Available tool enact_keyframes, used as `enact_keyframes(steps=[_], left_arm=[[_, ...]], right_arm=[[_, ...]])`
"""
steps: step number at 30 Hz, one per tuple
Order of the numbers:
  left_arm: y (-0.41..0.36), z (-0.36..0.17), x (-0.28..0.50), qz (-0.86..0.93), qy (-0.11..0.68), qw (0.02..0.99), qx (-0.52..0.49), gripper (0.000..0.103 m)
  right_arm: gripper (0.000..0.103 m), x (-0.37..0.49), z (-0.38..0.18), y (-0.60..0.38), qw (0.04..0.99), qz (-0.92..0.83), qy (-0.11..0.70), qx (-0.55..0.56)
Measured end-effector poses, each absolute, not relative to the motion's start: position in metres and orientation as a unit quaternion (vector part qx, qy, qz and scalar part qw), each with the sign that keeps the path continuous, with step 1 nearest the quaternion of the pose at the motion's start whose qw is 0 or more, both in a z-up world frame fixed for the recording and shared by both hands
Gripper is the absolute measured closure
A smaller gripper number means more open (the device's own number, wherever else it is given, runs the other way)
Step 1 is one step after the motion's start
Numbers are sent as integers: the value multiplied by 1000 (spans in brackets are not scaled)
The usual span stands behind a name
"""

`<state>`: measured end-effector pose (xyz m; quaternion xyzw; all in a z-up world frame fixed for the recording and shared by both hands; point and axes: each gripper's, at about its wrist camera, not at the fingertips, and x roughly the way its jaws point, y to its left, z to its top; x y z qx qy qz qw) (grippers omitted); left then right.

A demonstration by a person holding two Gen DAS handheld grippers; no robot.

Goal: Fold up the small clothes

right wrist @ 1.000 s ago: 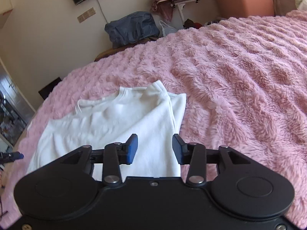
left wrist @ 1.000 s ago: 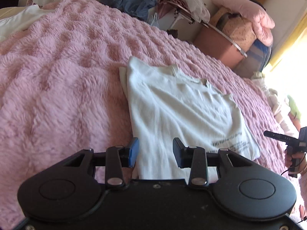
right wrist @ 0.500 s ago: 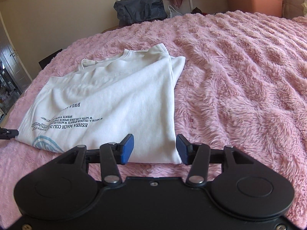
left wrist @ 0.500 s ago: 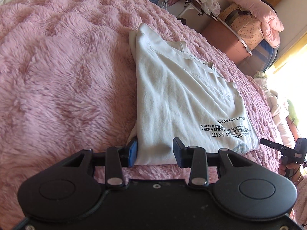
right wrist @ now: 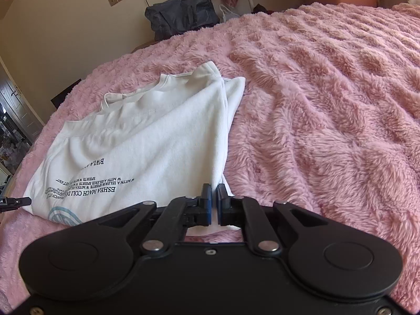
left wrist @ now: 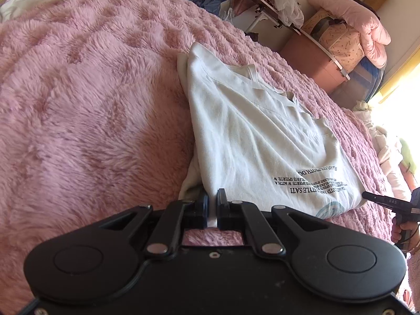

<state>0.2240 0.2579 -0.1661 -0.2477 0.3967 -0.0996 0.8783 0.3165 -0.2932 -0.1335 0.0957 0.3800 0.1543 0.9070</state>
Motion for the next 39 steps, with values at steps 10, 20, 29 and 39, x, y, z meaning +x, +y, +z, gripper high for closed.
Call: enact_keyframes(steps=[10,20,29,39], left_arm=[[247,-183,244,-66,462,862,-197,96],[238,-117,237,-83,385,904,-166,72],[207,-144,282,-39,334,907,-253,68],[204,-178,293,-37,345,907,-238,61]], right_arm=[[100,319,-171,-301,896,127,415,96],[84,311,-135,-298,918,128,367,76],[84,374,-96,-184,906,275,302,-109],[79,461,-106,-82,868,336,304,-202]])
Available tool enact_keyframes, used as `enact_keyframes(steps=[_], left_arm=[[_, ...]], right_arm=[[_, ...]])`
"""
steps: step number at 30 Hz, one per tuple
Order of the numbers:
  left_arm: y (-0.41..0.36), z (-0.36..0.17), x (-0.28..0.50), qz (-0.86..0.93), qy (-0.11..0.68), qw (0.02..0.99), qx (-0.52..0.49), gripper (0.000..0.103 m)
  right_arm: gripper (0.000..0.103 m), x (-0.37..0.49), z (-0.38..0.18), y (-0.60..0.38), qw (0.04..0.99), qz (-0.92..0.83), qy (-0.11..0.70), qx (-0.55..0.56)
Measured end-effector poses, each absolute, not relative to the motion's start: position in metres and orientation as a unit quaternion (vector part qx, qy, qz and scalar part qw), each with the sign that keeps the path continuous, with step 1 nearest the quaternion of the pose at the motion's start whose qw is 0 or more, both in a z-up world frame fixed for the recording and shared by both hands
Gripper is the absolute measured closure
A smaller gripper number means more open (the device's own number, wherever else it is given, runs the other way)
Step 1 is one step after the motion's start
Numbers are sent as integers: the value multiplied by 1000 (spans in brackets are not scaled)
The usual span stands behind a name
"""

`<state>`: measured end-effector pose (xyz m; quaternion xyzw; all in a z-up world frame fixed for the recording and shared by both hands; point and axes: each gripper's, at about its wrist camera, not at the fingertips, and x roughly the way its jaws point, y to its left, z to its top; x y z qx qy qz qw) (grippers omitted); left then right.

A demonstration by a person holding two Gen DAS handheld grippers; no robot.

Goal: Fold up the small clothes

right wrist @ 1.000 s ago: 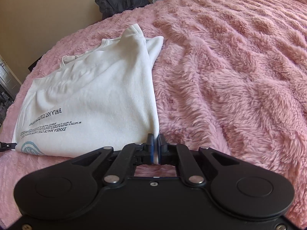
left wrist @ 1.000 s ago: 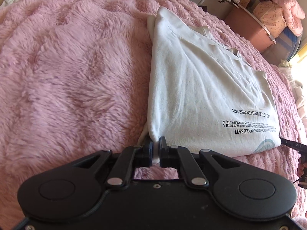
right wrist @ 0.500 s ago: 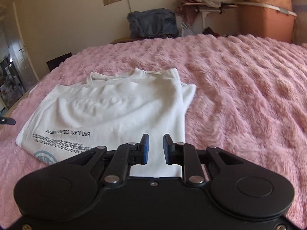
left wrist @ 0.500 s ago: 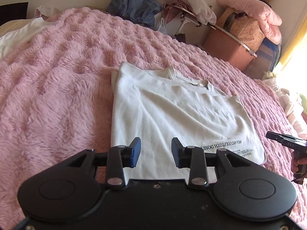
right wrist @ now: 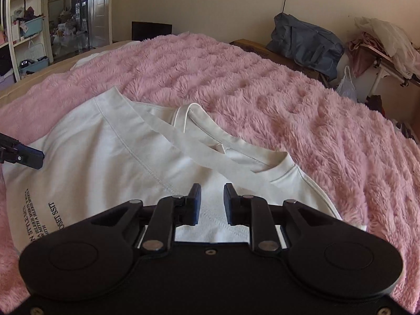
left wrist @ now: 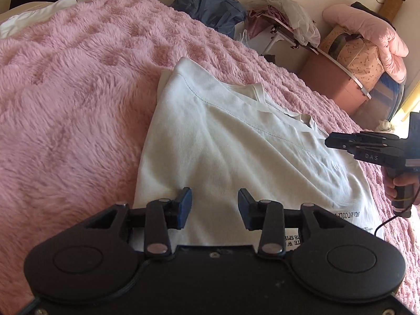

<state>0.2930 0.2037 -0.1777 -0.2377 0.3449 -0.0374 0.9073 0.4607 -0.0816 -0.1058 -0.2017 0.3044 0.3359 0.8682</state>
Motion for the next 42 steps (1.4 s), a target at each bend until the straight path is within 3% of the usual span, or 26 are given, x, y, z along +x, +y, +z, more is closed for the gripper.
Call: enact_keyframes(steps=[3,11,13,15,27,35,38,42], left_arm=[[208,-183,291,-48,341,905,-250,59],[218,-186,290,-65,345,896,-273,58],[218,-186,289,-65,345,896,-273,58],[217,-185,289,-65,347,896,-268,57],[209,-180,289,-59,353,901,-244,55],[211,-180,289,-61,356,900,-246,55],[214,-179,287,-60,353,897,-258,55],[218,-171,281,-45,331,905,-264,55]], right_arm=[[72,476,-115,-65,860,340,306,-226],[71,503,-129,-45,828,361,340,-262],[76,505,-129,-46,823,368,350,-254],[94,507,-130,-46,818,374,360,-247],[98,502,-113,-46,848,345,314,-250],[95,509,-138,-35,859,298,322,-264],[85,504,-128,-46,877,291,301,-236],[84,499,-106,-86,903,260,280,-195]])
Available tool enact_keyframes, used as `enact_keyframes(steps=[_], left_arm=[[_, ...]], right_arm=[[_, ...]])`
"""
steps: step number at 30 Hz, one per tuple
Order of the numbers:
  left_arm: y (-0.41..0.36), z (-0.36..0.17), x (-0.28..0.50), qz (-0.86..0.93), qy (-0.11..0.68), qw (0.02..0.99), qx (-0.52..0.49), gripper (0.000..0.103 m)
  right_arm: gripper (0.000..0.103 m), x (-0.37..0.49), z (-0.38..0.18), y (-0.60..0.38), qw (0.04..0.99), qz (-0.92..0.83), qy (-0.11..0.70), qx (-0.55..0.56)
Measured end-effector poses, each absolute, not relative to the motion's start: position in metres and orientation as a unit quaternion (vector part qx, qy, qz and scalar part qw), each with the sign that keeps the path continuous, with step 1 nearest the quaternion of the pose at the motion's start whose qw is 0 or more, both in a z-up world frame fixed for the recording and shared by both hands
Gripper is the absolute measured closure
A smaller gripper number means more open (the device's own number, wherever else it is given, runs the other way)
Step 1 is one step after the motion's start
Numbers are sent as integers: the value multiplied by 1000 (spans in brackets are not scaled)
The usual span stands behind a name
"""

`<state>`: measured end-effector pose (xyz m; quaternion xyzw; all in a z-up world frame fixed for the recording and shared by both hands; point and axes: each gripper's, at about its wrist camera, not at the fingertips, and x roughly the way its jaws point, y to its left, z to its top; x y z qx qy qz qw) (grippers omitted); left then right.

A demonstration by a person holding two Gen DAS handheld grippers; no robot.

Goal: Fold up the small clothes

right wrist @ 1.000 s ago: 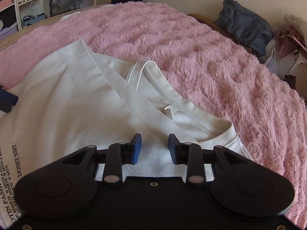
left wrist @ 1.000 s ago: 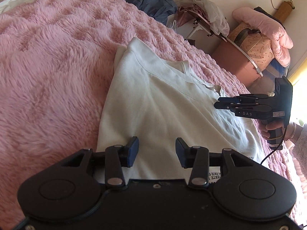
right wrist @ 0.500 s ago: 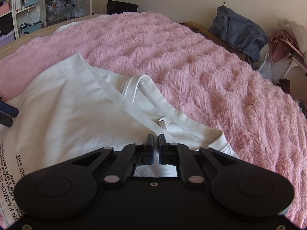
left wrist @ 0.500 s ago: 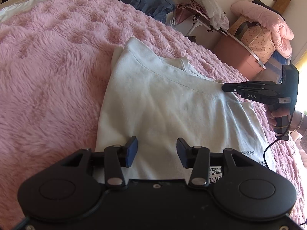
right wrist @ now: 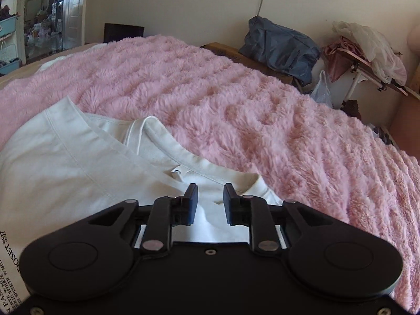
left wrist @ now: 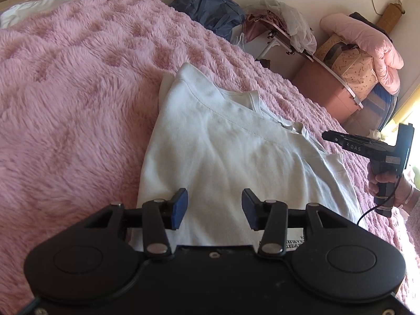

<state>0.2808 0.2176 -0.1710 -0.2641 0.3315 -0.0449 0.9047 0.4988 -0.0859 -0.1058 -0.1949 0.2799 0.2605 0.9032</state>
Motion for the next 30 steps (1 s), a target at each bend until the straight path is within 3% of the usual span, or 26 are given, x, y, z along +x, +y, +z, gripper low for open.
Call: enact_keyframes(steps=[8,16,17,18,24,29,30], left_arm=[[219,-173,280,-23,329,905,-270,54],[209,-175,284,-21,335,913,-230,53],[209,-175,285,-22,335,914,-228,53],[208,-176,285,-23,335,914,-226,53],[212,-178,287,-27,335,913,-232,52],[213,-178,286,-29,336,912,-235,52],[213,-178,286,-29,336,912,-235,52]], right_arm=[[77,502,-109,-193,930,144,316,-119],[74,514,-132,-200,926,144,334,-102],[78,515,-133,-198,924,150,335,-103],[91,514,-134,-197,924,150,336,-107],[94,506,-124,-194,938,125,295,-130],[94,521,-142,-201,932,90,332,-117],[90,522,-147,-200,931,85,334,-121]])
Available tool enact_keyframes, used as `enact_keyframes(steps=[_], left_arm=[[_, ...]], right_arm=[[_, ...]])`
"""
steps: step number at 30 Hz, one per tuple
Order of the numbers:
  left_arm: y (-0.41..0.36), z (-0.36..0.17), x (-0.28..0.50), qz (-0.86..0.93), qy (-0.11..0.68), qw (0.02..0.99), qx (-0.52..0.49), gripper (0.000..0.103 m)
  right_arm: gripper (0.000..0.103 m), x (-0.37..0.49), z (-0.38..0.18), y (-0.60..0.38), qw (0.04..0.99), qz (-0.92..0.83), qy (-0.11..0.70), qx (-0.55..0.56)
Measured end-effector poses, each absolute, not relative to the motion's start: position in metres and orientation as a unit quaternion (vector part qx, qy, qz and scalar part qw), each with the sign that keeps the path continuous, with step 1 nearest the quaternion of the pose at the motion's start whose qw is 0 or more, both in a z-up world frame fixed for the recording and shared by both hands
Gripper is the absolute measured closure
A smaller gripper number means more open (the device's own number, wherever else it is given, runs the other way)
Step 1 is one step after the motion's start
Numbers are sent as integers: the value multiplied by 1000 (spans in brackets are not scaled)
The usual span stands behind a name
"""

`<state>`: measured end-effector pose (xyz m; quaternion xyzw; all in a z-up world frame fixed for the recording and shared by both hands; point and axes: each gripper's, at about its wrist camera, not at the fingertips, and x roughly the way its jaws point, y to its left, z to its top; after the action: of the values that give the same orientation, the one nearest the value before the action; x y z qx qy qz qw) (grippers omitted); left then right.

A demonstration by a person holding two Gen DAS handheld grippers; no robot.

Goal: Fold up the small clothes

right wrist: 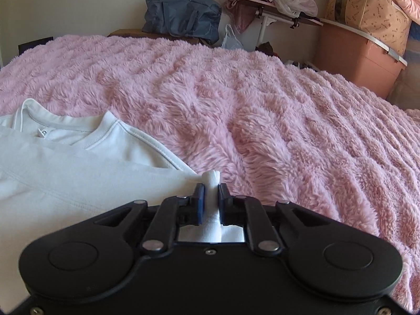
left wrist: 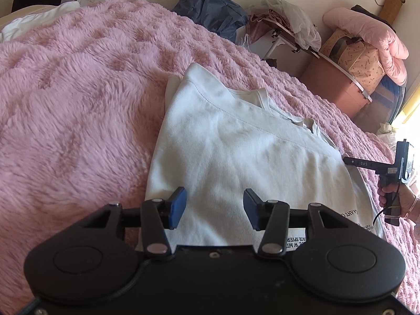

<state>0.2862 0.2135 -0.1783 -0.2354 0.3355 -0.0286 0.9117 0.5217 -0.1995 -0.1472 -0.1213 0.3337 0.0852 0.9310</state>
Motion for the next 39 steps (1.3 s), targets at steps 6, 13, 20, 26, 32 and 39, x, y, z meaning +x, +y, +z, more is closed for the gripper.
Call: enact_keyframes(steps=[6,13,20,26,32,39], left_arm=[[215,-175,285,-27,335,910,-244,52],[212,-168,279,-15,333,910,-247,52],[205,-155,259,14,343,911,-228,52],[199,-163,250,25,362,904,-225,52],[193,-171,249,34,376,907,-186,52],[188,-181,256,36,393,905,-158,52]], right_arm=[[60,485,-125,-219,951,95,294,-22],[60,368,-111,-250,937,153,314,22],[60,309,-143,-267,928,116,353,16],[81,307,-157,-292,920,126,361,90],[99,300,-156,-287,921,128,361,74],[100,301,-170,-284,913,110,391,39]])
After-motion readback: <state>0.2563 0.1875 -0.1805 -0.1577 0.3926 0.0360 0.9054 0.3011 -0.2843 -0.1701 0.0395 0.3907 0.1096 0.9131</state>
